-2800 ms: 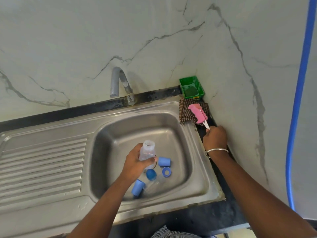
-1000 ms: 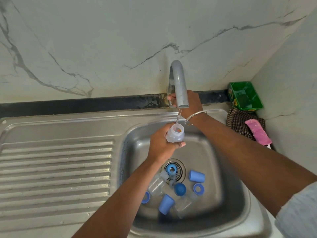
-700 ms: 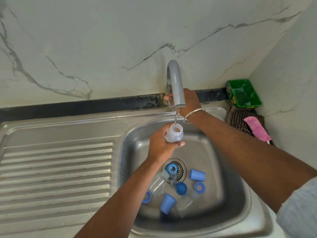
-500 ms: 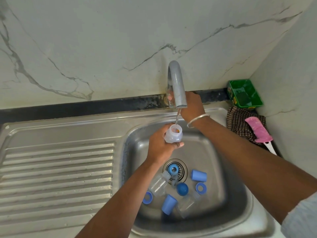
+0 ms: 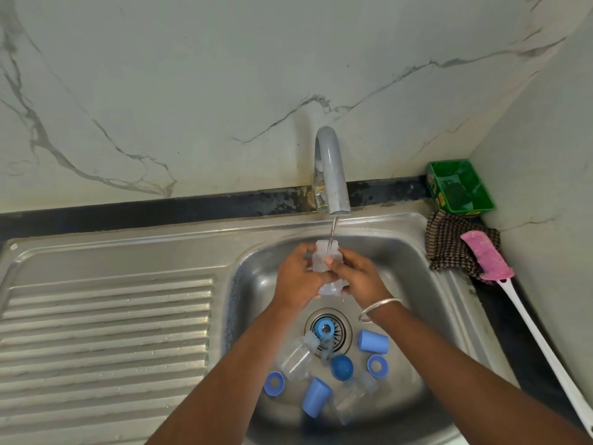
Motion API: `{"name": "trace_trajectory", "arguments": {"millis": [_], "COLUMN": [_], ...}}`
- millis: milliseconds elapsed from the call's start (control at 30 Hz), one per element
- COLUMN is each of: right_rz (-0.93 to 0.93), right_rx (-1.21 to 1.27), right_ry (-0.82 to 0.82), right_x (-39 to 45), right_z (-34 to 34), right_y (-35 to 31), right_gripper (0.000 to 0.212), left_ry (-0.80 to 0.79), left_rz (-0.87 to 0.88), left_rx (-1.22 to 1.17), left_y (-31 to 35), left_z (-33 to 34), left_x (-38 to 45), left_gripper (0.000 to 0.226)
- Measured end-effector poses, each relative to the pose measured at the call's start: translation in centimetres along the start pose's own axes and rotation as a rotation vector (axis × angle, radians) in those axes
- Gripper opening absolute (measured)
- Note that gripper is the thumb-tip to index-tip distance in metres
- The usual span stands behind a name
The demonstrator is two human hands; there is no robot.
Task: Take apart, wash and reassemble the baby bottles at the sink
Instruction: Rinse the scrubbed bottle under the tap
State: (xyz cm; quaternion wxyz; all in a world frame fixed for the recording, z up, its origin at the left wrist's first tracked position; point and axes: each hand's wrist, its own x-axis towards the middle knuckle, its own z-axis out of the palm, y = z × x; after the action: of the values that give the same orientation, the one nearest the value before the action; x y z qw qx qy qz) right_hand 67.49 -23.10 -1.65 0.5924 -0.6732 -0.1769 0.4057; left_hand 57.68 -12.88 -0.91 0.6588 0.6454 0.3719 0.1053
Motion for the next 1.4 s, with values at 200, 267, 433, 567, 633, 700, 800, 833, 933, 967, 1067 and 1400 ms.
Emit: {"name": "trace_trajectory", "arguments": {"millis": [200, 267, 433, 567, 633, 700, 800, 833, 933, 967, 1067, 1400], "right_rz": [0.365, 0.525, 0.647, 0.623, 0.600, 0.561, 0.476, 0.422, 0.172, 0.060, -0.187, -0.282], "right_rx": [0.063, 0.209, 0.570, 0.643, 0.664, 0.643, 0.534, 0.436, 0.035, -0.105, -0.359, -0.394], "right_ry": [0.004, 0.043, 0.160, 0.226, 0.250, 0.243, 0.195, 0.163, 0.058, 0.038, -0.015, 0.118], "right_x": [1.3, 1.5, 1.5, 1.1, 1.1, 0.9, 0.4, 0.1, -1.1, -1.4, -1.7, -1.6], "right_z": [2.8, 3.5, 2.1, 0.8, 0.5, 0.7, 1.2, 1.4, 1.9, 2.0, 1.8, 0.3], "right_y": [-2.3, -3.0, -1.8, -1.3, -1.5, -1.9, -2.1, -2.2, -1.3, -0.8, 0.4, 0.6], "right_gripper": [0.049, 0.048, 0.037, 0.043, 0.046, 0.044, 0.038, 0.036, 0.027, 0.029, 0.044, 0.057], "left_ry": [0.025, 0.048, 0.014, 0.035, 0.091, 0.139, 0.197, 0.205, 0.190, 0.192, 0.220, 0.320], "left_rz": [-0.032, -0.039, 0.115, 0.183, 0.098, -0.022, -0.235, -0.298, -0.344, -0.336, -0.292, -0.149], "left_rx": [-0.021, -0.084, 0.179, 0.274, 0.173, 0.042, -0.102, -0.137, -0.087, -0.052, 0.004, 0.094], "left_y": [-0.1, -0.3, -0.5, 0.1, 0.5, 0.7, 1.0, 1.0, 0.5, 0.1, -0.9, -1.2], "left_z": [-1.5, -1.3, -0.1, 1.0, 1.5, 1.6, 0.9, 0.5, -0.9, -1.2, -1.7, -1.8], "left_x": [-0.8, -1.6, -2.5, -1.7, -1.6, -1.3, -0.8, -0.6, -0.6, -0.7, -1.2, -2.0], "left_gripper": [0.045, 0.030, 0.040, 0.030, 0.024, 0.025, 0.026, 0.022, 0.015, 0.018, 0.023, 0.019]}}
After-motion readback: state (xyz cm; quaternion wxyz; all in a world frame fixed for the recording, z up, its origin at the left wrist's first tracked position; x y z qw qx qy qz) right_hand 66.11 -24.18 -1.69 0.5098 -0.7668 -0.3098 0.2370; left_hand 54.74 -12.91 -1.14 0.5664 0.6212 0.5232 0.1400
